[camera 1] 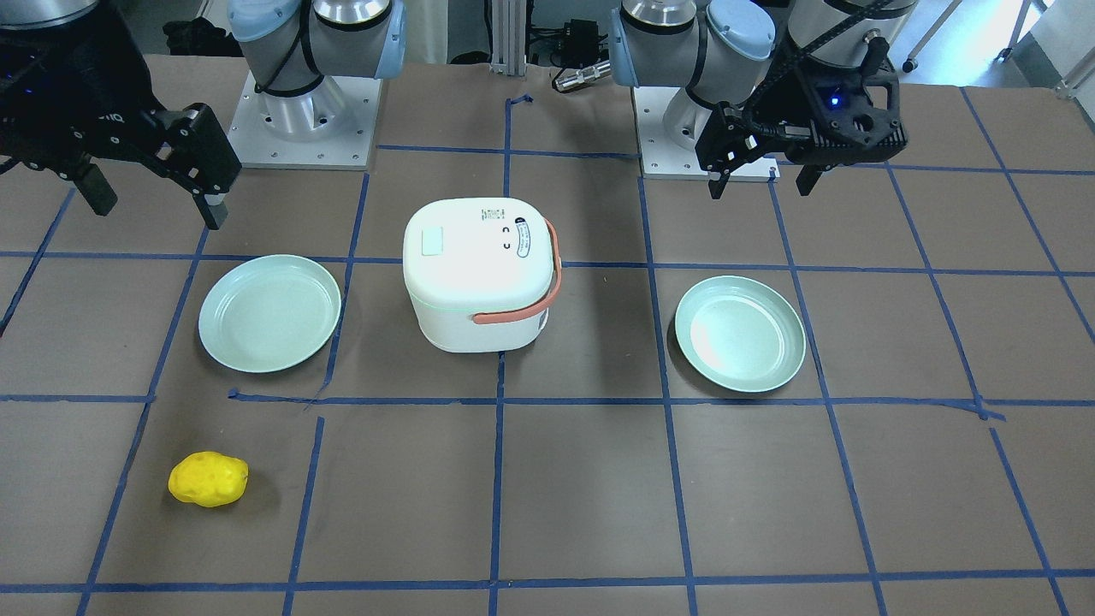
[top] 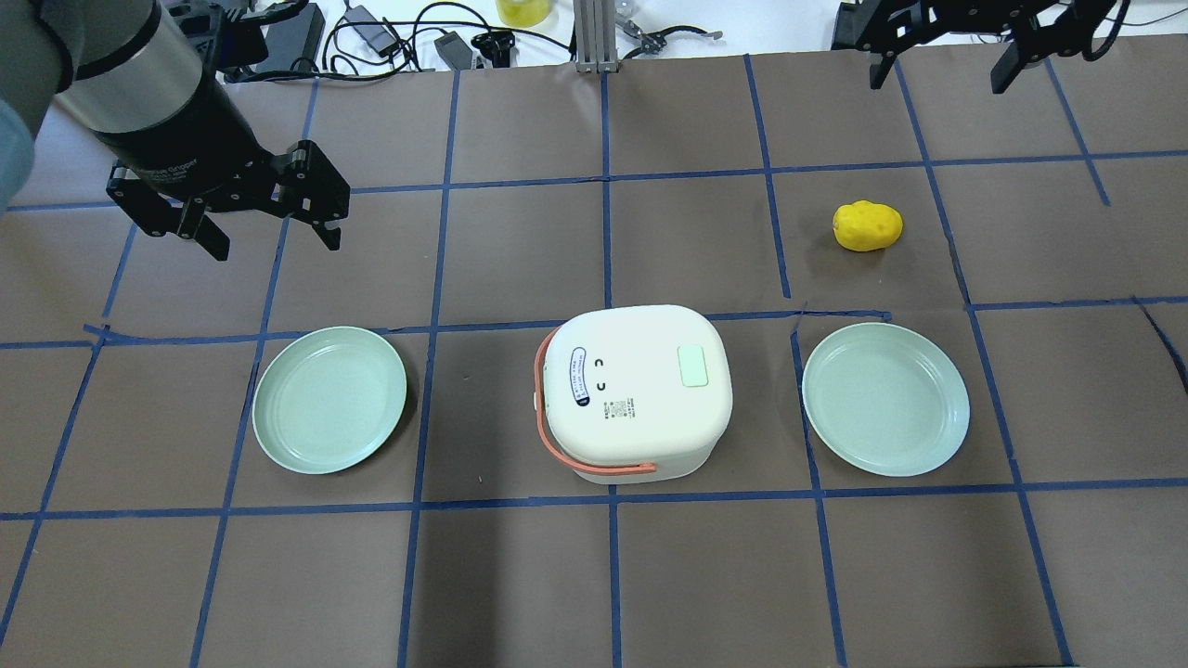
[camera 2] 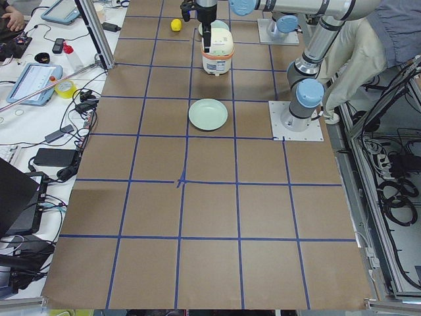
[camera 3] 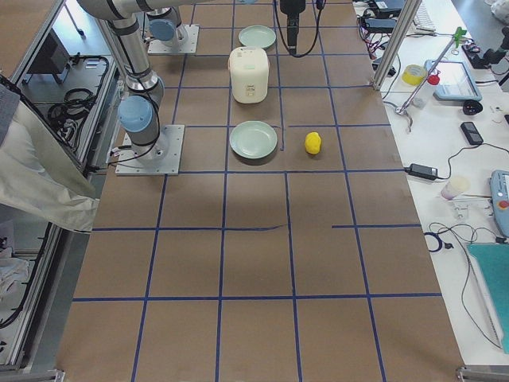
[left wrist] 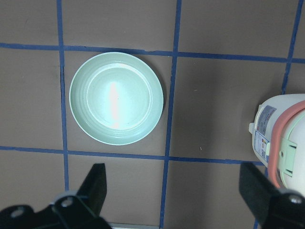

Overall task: Press rice cooker button
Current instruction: 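Move the right gripper over the rice cooker lid toward the green button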

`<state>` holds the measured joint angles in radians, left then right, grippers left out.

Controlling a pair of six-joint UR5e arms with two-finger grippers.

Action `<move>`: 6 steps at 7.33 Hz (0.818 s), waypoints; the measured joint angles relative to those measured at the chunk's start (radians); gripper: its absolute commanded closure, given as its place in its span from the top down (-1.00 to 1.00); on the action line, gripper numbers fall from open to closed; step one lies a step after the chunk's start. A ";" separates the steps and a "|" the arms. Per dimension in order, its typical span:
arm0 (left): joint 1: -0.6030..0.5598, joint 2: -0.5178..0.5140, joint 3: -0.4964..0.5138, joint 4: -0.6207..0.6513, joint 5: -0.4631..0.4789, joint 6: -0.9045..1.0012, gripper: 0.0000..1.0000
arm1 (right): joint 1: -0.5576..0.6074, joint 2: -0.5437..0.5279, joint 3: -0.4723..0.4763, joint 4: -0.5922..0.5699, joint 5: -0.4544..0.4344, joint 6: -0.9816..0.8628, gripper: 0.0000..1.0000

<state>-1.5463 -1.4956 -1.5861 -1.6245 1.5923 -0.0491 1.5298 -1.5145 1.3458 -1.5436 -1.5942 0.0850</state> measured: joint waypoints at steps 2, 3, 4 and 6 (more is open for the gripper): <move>0.000 0.000 0.000 0.000 0.000 0.000 1.00 | 0.000 0.000 0.003 0.001 0.003 -0.005 -0.04; 0.000 0.000 0.000 0.000 0.000 -0.001 1.00 | 0.003 0.000 0.010 0.006 0.012 -0.013 -0.56; 0.000 0.000 0.000 0.000 0.000 0.000 1.00 | 0.017 -0.002 0.024 0.025 0.039 -0.019 -0.92; 0.000 0.000 0.000 0.000 0.000 0.000 1.00 | 0.105 -0.005 0.080 0.083 0.099 -0.002 -1.00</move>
<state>-1.5463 -1.4956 -1.5861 -1.6245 1.5923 -0.0491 1.6345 -1.5195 1.4258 -1.4601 -1.4955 0.0826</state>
